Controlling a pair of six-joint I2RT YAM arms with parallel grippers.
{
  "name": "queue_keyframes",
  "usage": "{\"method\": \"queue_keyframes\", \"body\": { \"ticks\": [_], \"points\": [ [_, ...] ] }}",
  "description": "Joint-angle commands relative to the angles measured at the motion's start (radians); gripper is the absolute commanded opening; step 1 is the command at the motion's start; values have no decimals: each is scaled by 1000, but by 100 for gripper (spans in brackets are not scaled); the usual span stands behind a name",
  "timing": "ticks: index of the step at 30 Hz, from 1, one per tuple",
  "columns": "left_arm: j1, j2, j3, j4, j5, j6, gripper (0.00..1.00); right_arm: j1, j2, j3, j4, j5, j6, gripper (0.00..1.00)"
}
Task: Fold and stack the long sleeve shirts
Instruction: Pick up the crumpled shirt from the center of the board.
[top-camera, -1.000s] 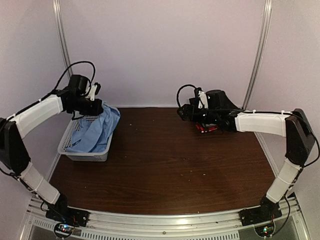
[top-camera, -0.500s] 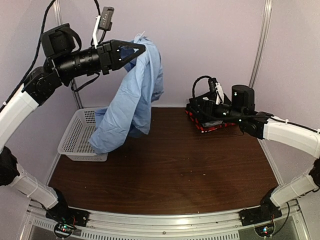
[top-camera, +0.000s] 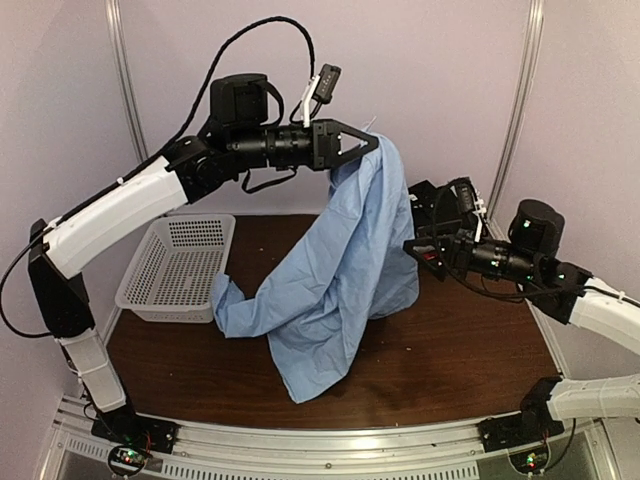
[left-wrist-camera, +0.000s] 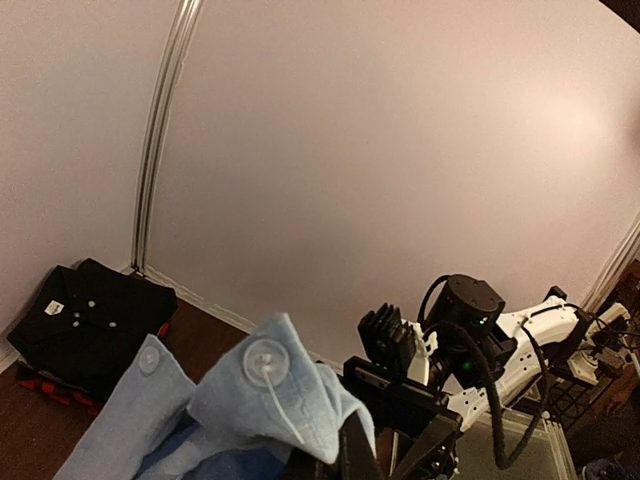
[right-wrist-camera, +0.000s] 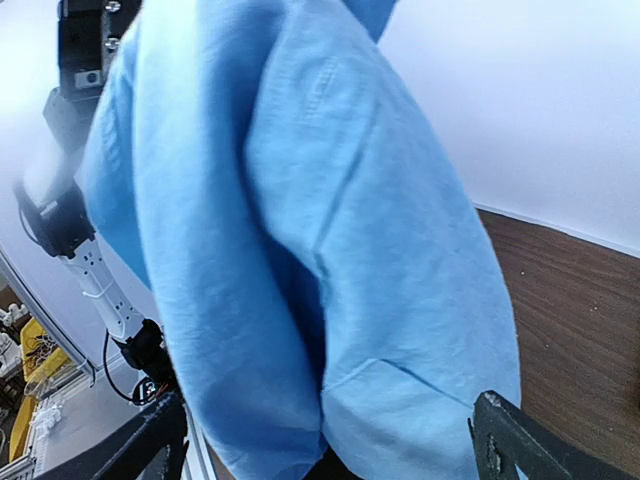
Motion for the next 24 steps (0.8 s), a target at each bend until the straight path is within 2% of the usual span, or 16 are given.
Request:
{"method": "queue_keyframes", "body": {
  "ticks": [1,7,13,15,16,18,20,22,23,24],
  "points": [
    [-7,62,120,133,1,-81,0,31,-70,-12,-57,61,-18,100],
    [-7,131,181,168,-83,-135,0,100,-117,-36,-136,221,-33,99],
    [-7,154,190,264,-33,-216,0,165,-31,-113,-53,302,-7,96],
    [-8,149,192,267,-35,-220,0,187,17,-123,-35,336,-14,92],
    [-8,147,189,266,-37,-219,0,194,43,-125,-23,330,-15,87],
    [-7,131,181,253,-54,-204,0,205,79,-128,-9,326,-22,71],
    [-6,98,150,241,-89,-178,0,206,84,-130,-20,327,-35,43],
    [5,51,96,237,-134,-155,0,205,46,-122,-80,377,-57,7],
    [15,25,68,225,-155,-147,0,204,14,-111,-124,427,-66,0],
    [27,-3,34,209,-175,-140,0,202,-21,-91,-193,486,-85,0]
  ]
}}
